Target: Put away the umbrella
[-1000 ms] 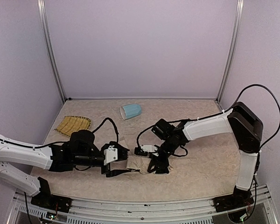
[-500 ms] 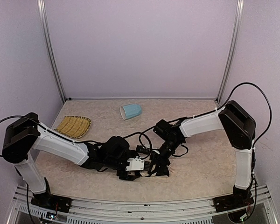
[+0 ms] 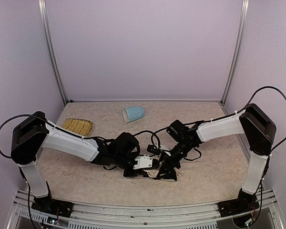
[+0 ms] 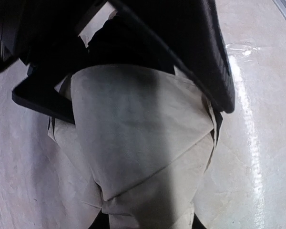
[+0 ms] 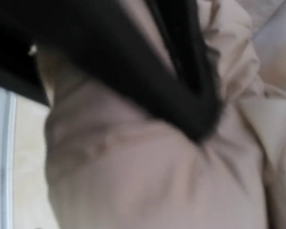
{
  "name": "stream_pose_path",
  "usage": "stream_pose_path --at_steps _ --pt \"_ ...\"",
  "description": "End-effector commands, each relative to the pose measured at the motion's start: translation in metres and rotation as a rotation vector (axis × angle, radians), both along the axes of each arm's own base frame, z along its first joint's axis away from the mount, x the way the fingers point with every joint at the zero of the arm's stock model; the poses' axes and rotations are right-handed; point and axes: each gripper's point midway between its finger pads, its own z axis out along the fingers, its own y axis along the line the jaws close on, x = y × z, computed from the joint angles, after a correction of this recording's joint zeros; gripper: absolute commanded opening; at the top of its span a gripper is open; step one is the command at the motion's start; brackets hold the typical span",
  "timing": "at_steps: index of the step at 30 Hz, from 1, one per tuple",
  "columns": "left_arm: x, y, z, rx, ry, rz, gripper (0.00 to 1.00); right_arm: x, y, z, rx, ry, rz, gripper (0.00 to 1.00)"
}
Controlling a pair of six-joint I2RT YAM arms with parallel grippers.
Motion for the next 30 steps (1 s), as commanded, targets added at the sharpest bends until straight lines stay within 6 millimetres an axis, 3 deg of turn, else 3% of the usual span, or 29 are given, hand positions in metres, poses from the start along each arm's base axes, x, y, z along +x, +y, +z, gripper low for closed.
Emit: stream_pose_path --at_steps 1,6,9,13,17,26,30 --pt "-0.025 0.032 -0.050 0.188 0.221 0.009 0.08 0.035 -0.010 0.028 0.047 -0.250 -0.137 0.89" --pt "-0.027 0.038 -0.063 0.236 0.376 0.040 0.08 0.040 -0.023 0.087 0.227 -0.535 -0.225 0.90" --pt "-0.033 0.038 -0.065 0.248 0.483 0.036 0.08 0.030 -0.037 0.099 0.256 -0.713 -0.244 0.88" --pt "-0.035 0.038 -0.066 0.249 0.617 0.050 0.08 0.001 -0.033 0.105 0.282 -0.960 -0.145 0.88" --pt "-0.035 0.040 -0.069 0.276 0.675 0.063 0.09 -0.014 -0.023 0.089 0.230 -1.042 -0.049 0.90" --pt "-0.037 0.039 -0.070 0.287 0.711 0.064 0.09 0.006 0.000 0.029 -0.017 -1.081 0.105 0.99" --pt "-0.039 0.038 -0.066 0.278 0.718 0.046 0.09 0.017 0.002 0.011 -0.101 -1.105 0.141 0.97"
